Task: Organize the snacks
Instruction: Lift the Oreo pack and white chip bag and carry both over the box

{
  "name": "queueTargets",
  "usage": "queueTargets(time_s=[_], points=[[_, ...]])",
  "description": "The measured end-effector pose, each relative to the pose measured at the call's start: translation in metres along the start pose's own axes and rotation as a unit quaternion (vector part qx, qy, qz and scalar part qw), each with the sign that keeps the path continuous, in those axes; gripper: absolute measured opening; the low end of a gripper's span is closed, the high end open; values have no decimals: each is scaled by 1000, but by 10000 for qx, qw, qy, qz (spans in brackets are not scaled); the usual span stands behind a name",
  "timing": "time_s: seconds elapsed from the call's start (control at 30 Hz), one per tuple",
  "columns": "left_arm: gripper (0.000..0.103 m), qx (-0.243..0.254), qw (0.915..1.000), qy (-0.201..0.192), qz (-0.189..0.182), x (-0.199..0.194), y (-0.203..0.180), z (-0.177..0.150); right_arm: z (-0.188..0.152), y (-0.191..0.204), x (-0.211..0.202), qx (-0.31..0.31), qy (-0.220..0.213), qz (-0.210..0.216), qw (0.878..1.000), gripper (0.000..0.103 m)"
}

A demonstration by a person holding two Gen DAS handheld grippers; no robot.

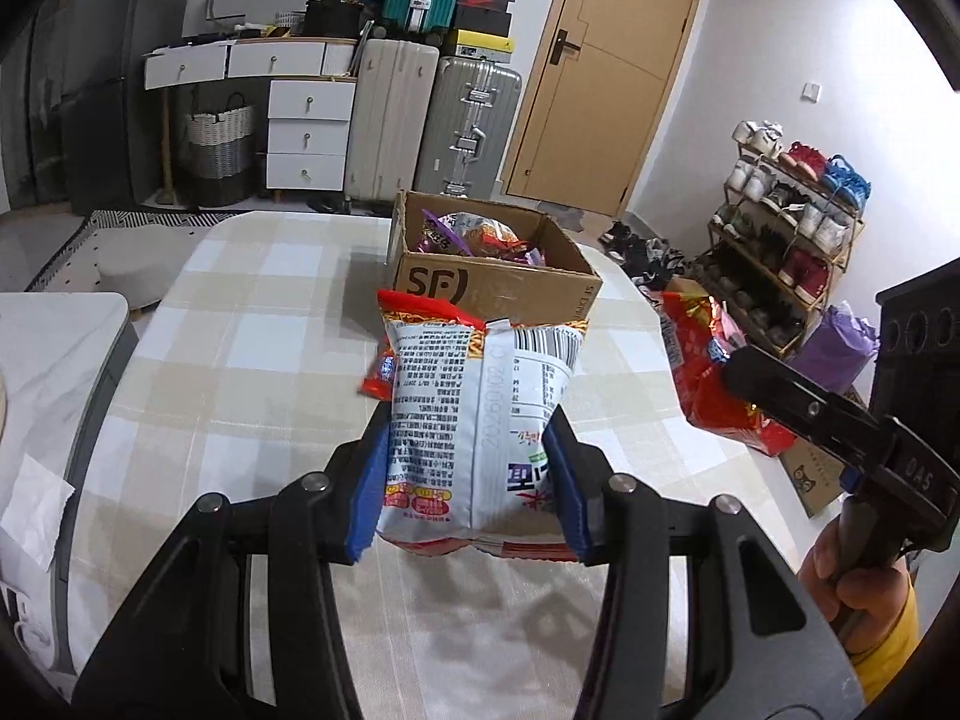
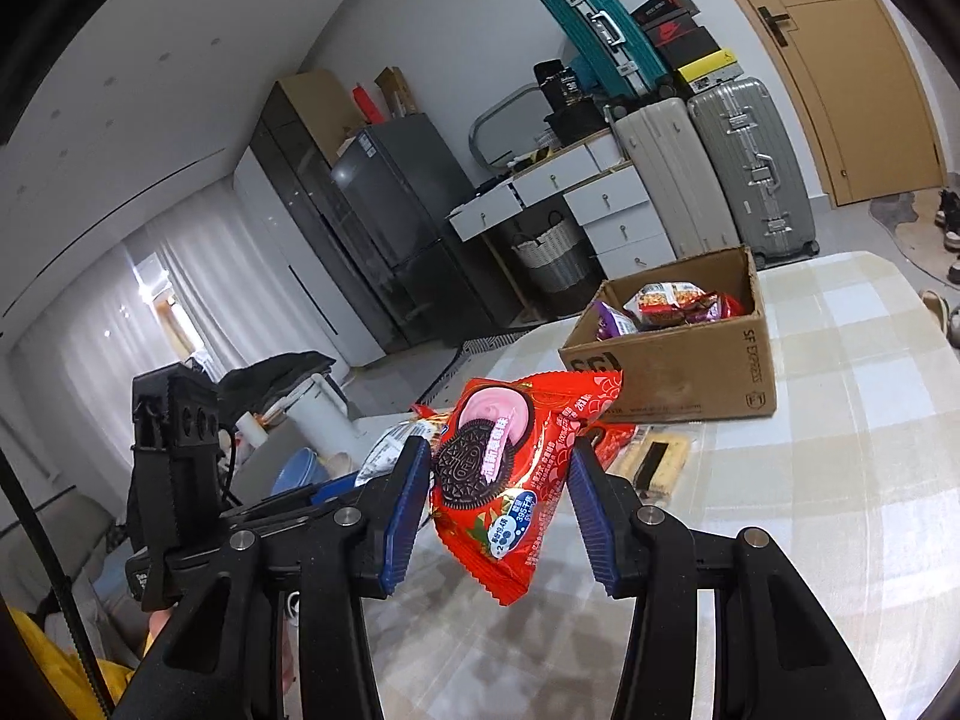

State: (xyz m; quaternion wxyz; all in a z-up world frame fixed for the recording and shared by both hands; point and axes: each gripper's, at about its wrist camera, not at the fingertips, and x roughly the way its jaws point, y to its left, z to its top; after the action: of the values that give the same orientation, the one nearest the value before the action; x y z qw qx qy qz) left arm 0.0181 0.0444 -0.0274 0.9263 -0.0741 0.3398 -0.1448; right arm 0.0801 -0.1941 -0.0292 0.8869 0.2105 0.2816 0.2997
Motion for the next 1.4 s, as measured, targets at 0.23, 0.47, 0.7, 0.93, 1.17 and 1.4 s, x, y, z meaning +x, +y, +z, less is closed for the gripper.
queueTargets(time_s=[0.23,0.47,0.7,0.93,1.17,1.4], points=[[45,30,9998,-133,-145,-19,4,-4,0,11,-7,1,-15,-146,9999,47],[44,25,9990,-257,-356,-34,12,7,9,16,-6,-57,-30,-210,9998,47],[45,80,9983,-324,-480,-35,11,46,40,13,0,-190,-53,-287,9994,47],[45,255,9986,-264,-380,2,0,109,99,-1,16,-436,-79,-565,9974,47],[45,232,9990,-22,-391,72,-18,172,154,-37,51,-442,128,-969,9942,47],[45,74,9986,380,-372,175,-27,225,181,-85,108,-248,685,-1225,9898,47]])
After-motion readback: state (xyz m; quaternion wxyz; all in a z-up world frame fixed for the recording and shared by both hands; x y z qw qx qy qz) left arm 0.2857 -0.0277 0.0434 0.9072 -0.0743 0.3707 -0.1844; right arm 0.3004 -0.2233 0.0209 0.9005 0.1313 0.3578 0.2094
